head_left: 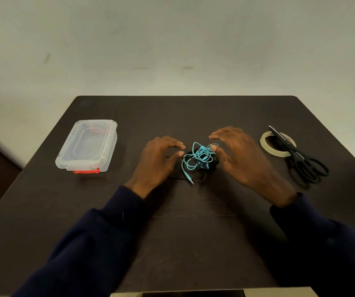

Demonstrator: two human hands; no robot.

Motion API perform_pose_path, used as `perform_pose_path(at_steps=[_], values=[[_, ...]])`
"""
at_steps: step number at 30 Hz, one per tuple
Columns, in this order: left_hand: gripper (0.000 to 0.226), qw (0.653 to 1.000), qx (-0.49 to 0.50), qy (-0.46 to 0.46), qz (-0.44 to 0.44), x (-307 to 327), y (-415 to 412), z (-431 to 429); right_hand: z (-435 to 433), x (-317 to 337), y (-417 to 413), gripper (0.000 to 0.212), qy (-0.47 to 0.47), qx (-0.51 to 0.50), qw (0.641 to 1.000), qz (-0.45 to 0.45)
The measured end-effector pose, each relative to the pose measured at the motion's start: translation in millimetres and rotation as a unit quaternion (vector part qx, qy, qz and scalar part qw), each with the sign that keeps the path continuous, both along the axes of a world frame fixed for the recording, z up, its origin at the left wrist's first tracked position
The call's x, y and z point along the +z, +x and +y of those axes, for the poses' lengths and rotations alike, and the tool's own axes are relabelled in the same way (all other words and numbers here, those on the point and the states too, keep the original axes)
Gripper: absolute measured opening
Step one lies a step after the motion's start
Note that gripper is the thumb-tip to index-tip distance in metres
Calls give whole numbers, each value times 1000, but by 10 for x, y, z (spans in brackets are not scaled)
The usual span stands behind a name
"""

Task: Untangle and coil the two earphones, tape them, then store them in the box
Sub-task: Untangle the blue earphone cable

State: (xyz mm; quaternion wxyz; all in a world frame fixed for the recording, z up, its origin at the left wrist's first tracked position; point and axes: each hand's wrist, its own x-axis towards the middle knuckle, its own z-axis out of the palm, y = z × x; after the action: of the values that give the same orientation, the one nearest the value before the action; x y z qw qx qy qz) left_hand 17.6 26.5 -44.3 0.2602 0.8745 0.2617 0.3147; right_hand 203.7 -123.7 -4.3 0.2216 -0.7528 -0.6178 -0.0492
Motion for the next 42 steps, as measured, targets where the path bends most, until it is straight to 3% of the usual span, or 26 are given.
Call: perform_pose_path(at_steps=[4, 11, 14, 17, 21, 26, 30, 35, 42], values=[[24, 999, 37, -15, -30, 78, -74, 61, -84, 8, 57, 32, 19, -9, 1000, 4], [16, 984, 89, -93, -121, -53, -223, 101, -143, -7, 13, 30, 79, -18, 997, 10], [15, 972, 89, -157, -152, -40, -241, 110, -148, 7, 14, 30, 90, -17, 996, 20], [20, 973, 82, -155, -151, -8, -234, 85, -147, 8, 27, 28, 102, -15, 994, 26], [9, 972, 67, -165, -152, 6, -222, 35, -148, -47, 30, 28, 99, -16, 994, 33], [11, 964, 44, -191, -179, 28, -198, -104, -192, -157, 17, 28, 152, -26, 983, 102], [13, 964, 33, -209, -163, -33, -124, -145, -146, -221, -20, 32, 202, -7, 966, 161], [12, 974, 29, -190, -116, -9, 22, -131, -92, -289, -16, 50, 140, 37, 974, 174], [18, 973, 27, -220, 65, 108, 325, -124, -150, -279, 57, 24, 85, 58, 983, 150]])
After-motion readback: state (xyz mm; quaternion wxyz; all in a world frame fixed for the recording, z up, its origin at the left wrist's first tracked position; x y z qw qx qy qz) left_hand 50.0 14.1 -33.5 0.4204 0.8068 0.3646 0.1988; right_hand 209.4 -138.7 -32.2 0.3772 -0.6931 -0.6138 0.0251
